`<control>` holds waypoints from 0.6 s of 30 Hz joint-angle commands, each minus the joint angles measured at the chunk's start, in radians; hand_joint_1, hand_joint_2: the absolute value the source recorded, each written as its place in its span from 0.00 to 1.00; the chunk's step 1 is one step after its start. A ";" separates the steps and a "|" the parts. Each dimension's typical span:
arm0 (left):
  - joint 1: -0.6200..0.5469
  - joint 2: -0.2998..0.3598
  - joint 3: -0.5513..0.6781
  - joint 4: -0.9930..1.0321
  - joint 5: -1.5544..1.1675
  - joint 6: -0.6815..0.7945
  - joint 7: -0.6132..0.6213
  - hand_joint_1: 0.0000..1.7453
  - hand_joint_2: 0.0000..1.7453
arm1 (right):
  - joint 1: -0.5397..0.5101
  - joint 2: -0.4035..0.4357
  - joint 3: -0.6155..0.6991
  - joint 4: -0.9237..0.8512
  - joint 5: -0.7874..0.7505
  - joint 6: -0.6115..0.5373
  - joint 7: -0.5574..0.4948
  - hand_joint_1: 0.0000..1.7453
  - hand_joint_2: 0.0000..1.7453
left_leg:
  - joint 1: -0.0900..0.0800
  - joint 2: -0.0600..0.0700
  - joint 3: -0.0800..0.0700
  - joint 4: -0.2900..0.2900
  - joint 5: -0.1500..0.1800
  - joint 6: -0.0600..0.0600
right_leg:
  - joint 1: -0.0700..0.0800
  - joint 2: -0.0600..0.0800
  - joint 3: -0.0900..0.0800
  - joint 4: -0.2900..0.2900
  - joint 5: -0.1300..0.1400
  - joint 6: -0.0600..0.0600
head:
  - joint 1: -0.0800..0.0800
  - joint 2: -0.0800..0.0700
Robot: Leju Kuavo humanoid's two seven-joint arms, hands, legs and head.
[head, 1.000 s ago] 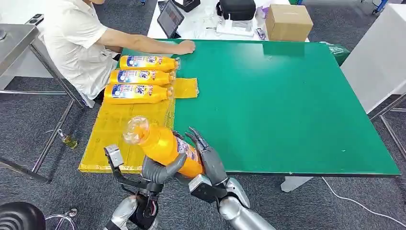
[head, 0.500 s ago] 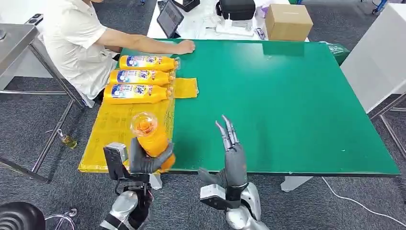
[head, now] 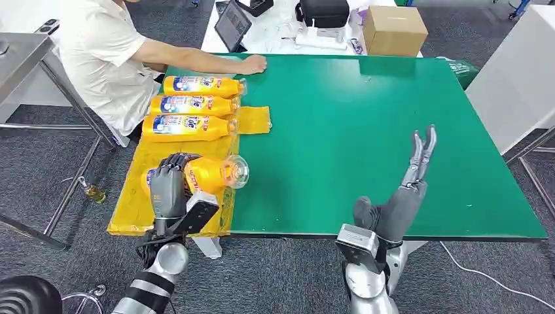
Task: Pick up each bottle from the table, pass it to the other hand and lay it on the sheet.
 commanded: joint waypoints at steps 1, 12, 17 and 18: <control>-0.139 0.000 -0.002 0.209 -0.184 -0.001 0.109 1.00 1.00 | -0.028 -0.001 -0.024 0.039 -0.019 0.003 0.002 0.00 0.00 | 0.001 -0.001 0.006 -0.001 -0.002 0.002 | 0.002 -0.003 0.007 -0.002 -0.002 -0.004 | 0.000 0.000; -0.370 0.006 -0.109 0.581 -0.245 -0.246 0.287 1.00 1.00 | -0.048 -0.036 0.045 0.243 -0.099 0.003 0.002 0.00 0.00 | 0.001 0.000 0.007 -0.002 0.000 0.002 | 0.002 -0.002 0.009 -0.003 -0.001 -0.004 | 0.000 0.000; -0.447 -0.014 -0.010 0.733 -0.061 -0.380 0.267 1.00 1.00 | -0.082 -0.047 0.091 0.342 -0.138 0.003 0.002 0.00 0.00 | 0.001 0.001 0.004 -0.001 0.000 0.001 | 0.001 0.000 0.005 -0.001 0.000 -0.002 | 0.000 0.000; -0.447 -0.014 -0.010 0.733 -0.061 -0.380 0.267 1.00 1.00 | -0.082 -0.047 0.091 0.342 -0.138 0.003 0.002 0.00 0.00 | 0.001 0.002 0.007 -0.002 0.000 0.002 | 0.002 0.001 0.008 -0.002 0.000 -0.004 | 0.000 0.000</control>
